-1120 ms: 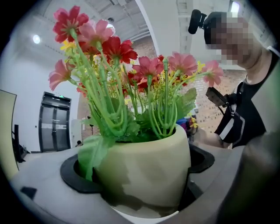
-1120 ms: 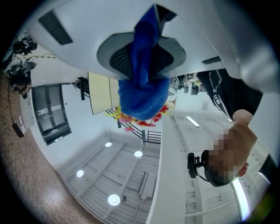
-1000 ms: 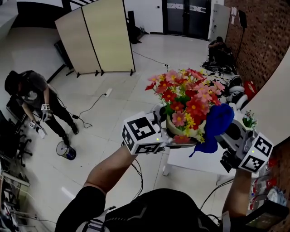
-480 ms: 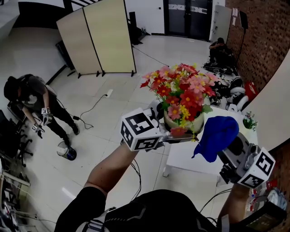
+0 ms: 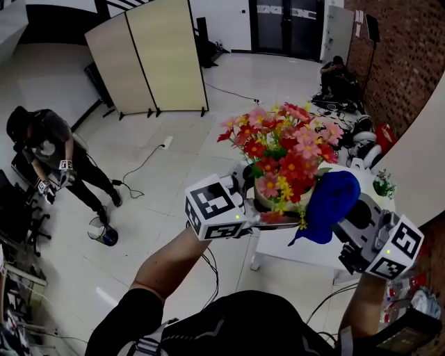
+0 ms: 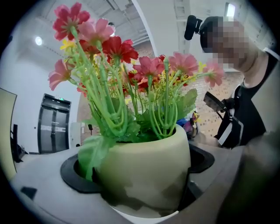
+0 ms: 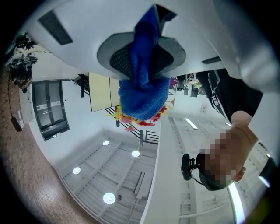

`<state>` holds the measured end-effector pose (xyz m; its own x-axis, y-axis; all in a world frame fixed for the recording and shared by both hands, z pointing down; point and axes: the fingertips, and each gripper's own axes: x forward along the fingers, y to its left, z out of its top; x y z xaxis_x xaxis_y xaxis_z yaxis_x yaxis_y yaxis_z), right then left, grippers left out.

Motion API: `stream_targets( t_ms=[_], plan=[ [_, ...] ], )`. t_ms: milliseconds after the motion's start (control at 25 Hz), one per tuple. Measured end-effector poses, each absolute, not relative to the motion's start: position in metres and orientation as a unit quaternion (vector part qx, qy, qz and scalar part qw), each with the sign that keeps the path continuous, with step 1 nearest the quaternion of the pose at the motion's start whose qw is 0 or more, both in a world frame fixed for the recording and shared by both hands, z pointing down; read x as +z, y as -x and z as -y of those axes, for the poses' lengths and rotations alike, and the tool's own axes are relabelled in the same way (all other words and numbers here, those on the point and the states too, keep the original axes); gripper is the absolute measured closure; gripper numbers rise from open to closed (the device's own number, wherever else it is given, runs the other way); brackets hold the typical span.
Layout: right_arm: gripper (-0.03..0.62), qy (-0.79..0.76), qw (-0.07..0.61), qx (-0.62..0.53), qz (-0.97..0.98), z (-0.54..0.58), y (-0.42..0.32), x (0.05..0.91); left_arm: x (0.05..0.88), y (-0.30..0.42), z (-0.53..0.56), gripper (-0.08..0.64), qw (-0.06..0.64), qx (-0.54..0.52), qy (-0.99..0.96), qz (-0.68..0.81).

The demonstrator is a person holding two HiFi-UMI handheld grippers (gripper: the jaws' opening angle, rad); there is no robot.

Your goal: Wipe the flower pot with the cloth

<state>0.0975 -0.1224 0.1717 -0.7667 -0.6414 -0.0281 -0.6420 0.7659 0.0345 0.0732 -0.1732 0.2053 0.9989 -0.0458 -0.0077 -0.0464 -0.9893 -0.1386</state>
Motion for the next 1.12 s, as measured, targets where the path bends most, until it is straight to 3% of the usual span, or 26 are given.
stream_targets(
  t_ms=[440,840,1120],
  plan=[
    [0.528,0.323,0.076,-0.032,-0.943,0.177,-0.145,0.158,0.190,-0.072,0.148,-0.021,0.055,0.045,0.997,0.037],
    [0.528,0.022,0.084,-0.060,-0.994,0.168,-0.107,0.172,0.197,-0.077,0.119,-0.021,0.093,0.000,0.993,0.069],
    [0.528,-0.019,0.083,-0.062,-0.994,0.146,-0.117,0.176,0.209,-0.072,0.133,-0.021,0.090,-0.024,0.993,0.069]
  ],
)
